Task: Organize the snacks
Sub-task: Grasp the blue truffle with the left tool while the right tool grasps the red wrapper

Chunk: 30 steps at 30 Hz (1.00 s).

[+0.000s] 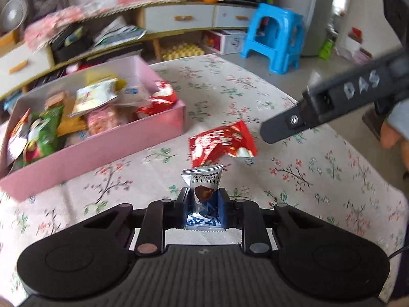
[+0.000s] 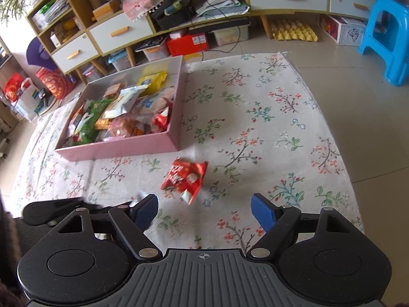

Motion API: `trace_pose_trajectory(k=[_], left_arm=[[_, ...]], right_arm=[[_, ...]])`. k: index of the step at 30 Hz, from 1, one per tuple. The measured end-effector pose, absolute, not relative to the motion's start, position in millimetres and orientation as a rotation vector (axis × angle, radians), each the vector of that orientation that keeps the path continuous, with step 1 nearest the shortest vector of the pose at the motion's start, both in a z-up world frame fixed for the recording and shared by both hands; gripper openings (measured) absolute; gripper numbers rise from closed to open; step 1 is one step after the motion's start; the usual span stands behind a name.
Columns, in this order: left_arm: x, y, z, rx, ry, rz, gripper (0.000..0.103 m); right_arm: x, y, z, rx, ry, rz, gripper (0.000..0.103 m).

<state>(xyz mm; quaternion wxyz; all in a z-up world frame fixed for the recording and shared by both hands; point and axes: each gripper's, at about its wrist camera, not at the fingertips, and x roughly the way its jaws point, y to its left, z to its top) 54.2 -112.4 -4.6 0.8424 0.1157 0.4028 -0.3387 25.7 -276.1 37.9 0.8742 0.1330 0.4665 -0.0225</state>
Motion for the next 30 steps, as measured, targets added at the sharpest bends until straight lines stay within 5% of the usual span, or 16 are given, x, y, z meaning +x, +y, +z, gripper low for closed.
trace_pose_trajectory(k=[15, 20, 21, 30], left_arm=[[79.9, -64.2, 10.2, 0.047, 0.926, -0.505, 0.021], [80.2, -62.9, 9.7, 0.041, 0.932, -0.497, 0.021], [80.3, -62.7, 10.2, 0.04, 0.931, -0.499, 0.021], [82.6, -52.0, 19.9, 0.015, 0.907, -0.489, 0.021]], right_arm=[[61.1, -222.5, 1.2, -0.195, 0.961, 0.208, 0.078], [69.5, -216.7, -5.9, -0.238, 0.95, 0.236, 0.061], [71.3, -216.4, -7.3, -0.238, 0.965, 0.242, 0.045], [62.5, -211.2, 10.0, -0.098, 0.965, 0.257, 0.04]])
